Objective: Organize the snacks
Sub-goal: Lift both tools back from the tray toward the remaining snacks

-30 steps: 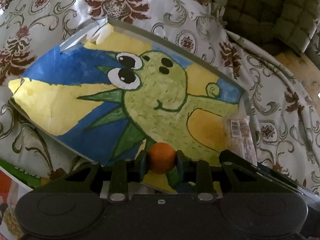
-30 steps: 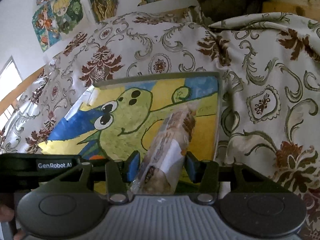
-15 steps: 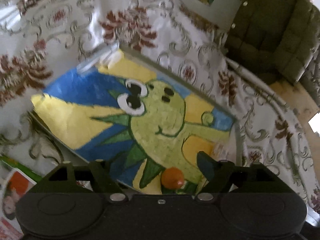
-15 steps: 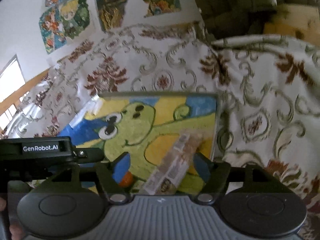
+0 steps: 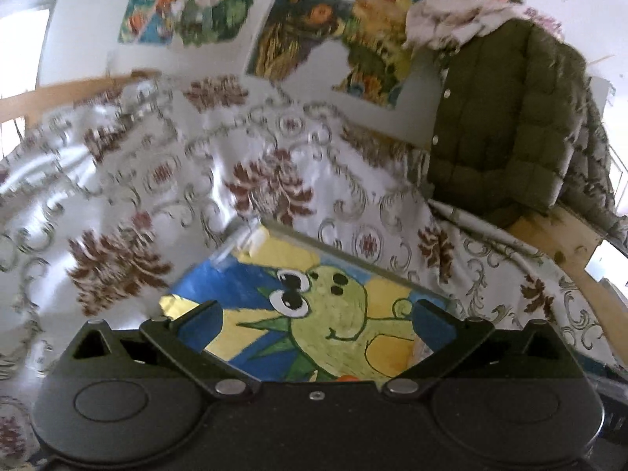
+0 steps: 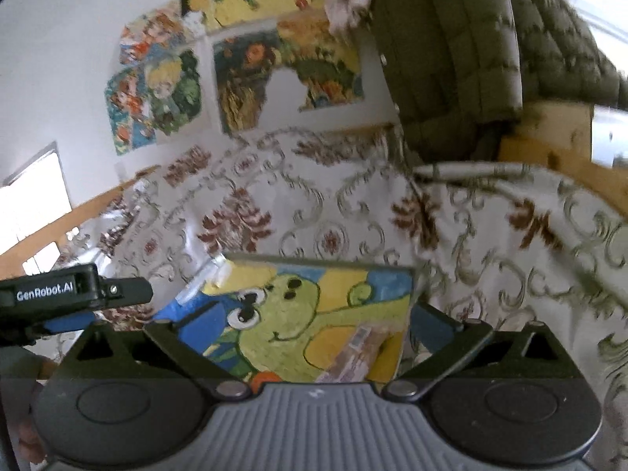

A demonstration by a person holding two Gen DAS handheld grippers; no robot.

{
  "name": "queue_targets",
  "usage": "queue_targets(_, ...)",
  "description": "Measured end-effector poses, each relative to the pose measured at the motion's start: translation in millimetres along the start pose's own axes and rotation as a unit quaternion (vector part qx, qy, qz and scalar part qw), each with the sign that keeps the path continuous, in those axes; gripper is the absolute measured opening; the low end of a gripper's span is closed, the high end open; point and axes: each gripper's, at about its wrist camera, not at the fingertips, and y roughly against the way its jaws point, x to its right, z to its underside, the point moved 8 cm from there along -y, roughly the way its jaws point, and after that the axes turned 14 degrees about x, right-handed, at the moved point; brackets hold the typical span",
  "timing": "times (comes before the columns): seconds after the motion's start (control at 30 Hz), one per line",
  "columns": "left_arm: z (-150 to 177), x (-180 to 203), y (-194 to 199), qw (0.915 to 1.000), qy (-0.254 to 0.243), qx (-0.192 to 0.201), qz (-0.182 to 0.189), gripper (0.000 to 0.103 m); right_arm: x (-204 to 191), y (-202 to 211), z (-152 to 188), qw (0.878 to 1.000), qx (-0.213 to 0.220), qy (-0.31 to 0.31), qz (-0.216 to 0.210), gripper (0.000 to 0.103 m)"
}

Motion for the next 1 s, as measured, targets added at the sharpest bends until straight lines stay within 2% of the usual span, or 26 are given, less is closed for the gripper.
queue_targets(0.27,-7.4,-8.9,73.7,0.9980,-0.037,0.050,-0.010,0.102,-25.0,61.0,-19.7,0.997,0.070,0.033,0.011,0.103)
queue_targets(0.53,11.4,-22.6,143.6,0.9944,-0.069,0.077,-0.023,0.102,-41.8,125.6,-1.2,0.996,0.081,0.036,0.001,0.103)
queue_targets(0.8,30.7,-39.6,191.1,0.9942,-0.079,0.063,-0.037,0.102,-53.1,175.8,19.8,0.996,0.079,0.018,0.022,0.103)
queue_targets(1.0,55.2,-56.0,219.8,0.9929,-0.100,0.034,-0.054,0.102,-65.1,197.2,42.5,0.998,0.058,0.025,0.012,0.103)
